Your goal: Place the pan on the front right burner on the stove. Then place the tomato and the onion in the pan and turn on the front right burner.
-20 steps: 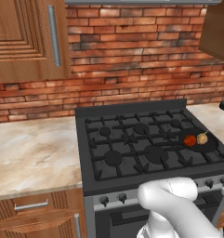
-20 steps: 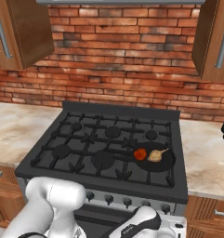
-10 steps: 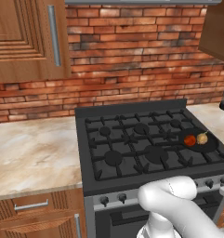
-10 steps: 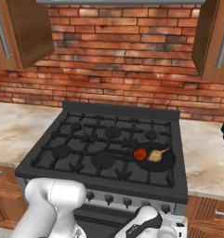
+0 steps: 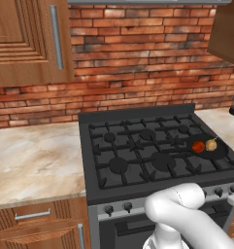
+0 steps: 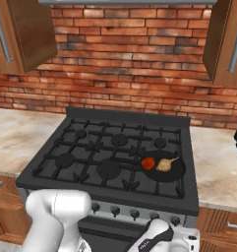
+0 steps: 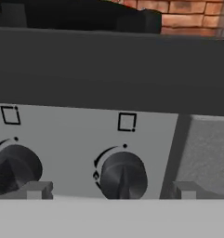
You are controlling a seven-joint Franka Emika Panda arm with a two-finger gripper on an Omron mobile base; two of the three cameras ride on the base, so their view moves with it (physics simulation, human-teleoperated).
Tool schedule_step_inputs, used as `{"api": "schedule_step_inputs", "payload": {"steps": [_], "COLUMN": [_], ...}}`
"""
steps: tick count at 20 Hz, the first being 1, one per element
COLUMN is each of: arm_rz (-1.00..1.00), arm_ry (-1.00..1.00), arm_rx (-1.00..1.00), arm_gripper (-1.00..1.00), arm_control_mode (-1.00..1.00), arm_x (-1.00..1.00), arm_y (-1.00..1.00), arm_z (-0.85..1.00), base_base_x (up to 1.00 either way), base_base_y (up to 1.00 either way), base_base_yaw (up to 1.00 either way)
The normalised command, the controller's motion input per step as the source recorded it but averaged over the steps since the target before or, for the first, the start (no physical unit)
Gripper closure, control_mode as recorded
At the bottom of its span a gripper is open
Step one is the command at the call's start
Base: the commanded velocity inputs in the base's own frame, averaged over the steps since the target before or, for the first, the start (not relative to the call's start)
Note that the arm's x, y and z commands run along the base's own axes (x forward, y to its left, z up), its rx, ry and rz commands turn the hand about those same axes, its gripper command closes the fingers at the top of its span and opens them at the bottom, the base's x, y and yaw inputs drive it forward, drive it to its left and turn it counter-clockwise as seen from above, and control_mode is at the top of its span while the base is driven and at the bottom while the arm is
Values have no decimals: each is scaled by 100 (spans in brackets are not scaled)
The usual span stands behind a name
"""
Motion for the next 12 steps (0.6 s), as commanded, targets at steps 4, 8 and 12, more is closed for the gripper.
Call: {"api": "schedule_step_inputs", "payload": {"steps": [4, 8, 12], "arm_rz": [0, 0, 0], "arm_ry": [0, 0, 0], "arm_rx": [0, 0, 0], "arm_gripper": [-100, -100, -100], "arm_control_mode": [-100, -100, -100], "arm_x": [18, 16, 20], "arm_y": [-10, -13, -11], "arm_z": [-20, -21, -18], "base_base_x": [0, 0, 0], "base_base_y": [0, 0, 0], "base_base_yaw": [0, 0, 0]}}
